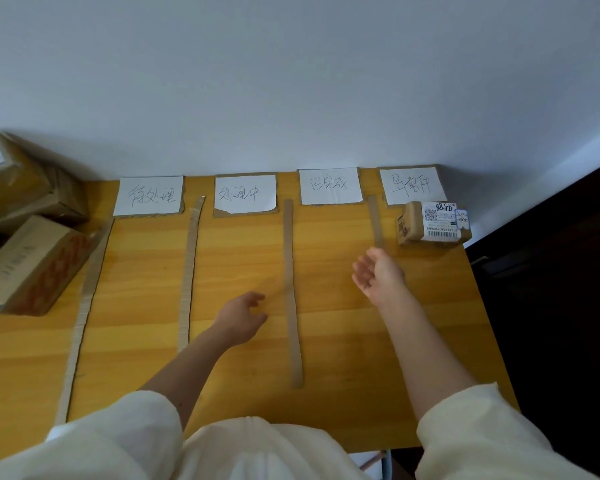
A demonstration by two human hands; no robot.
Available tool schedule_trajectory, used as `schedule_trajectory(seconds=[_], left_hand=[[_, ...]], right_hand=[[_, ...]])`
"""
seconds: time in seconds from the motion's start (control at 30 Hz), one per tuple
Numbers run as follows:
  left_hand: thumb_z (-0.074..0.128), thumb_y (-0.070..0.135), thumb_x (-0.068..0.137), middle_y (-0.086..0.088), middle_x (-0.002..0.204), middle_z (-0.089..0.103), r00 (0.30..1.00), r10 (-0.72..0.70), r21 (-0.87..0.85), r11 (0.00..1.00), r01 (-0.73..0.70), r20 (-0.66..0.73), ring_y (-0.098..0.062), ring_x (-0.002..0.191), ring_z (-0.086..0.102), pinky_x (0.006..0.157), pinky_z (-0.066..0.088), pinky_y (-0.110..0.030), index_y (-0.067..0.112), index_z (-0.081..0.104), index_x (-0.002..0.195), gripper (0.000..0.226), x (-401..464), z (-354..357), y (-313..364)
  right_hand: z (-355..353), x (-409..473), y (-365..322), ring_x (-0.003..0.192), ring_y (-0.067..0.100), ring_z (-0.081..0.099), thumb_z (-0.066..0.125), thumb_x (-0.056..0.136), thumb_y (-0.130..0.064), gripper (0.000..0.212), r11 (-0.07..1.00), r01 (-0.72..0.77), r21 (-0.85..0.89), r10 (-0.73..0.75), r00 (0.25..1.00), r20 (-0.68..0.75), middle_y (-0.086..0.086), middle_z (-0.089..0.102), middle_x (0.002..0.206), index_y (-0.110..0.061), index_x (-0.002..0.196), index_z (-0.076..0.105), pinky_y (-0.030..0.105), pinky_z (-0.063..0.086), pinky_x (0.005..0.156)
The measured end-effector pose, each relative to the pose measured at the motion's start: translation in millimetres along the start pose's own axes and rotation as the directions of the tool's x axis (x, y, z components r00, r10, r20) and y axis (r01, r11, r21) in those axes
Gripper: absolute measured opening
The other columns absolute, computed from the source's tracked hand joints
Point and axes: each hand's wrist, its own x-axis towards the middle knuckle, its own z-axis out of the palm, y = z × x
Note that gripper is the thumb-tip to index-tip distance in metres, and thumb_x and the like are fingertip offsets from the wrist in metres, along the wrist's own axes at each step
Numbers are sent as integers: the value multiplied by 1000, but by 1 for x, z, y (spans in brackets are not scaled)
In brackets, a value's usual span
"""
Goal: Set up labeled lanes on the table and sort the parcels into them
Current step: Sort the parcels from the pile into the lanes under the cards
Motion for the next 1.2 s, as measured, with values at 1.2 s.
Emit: schedule_trajectory(seconds=[1.2], left_hand=[[60, 21, 89, 4, 120, 60, 709, -27, -192, 969, -153, -704, -17, 117, 51, 94, 45, -31, 24, 60, 121, 33, -90, -197, -281]], right_hand=[[342, -172, 206, 75, 14, 63, 51, 99, -26, 13, 634, 437, -637, -108, 867, 487, 0, 68, 100, -21, 98, 63, 24, 49, 66]])
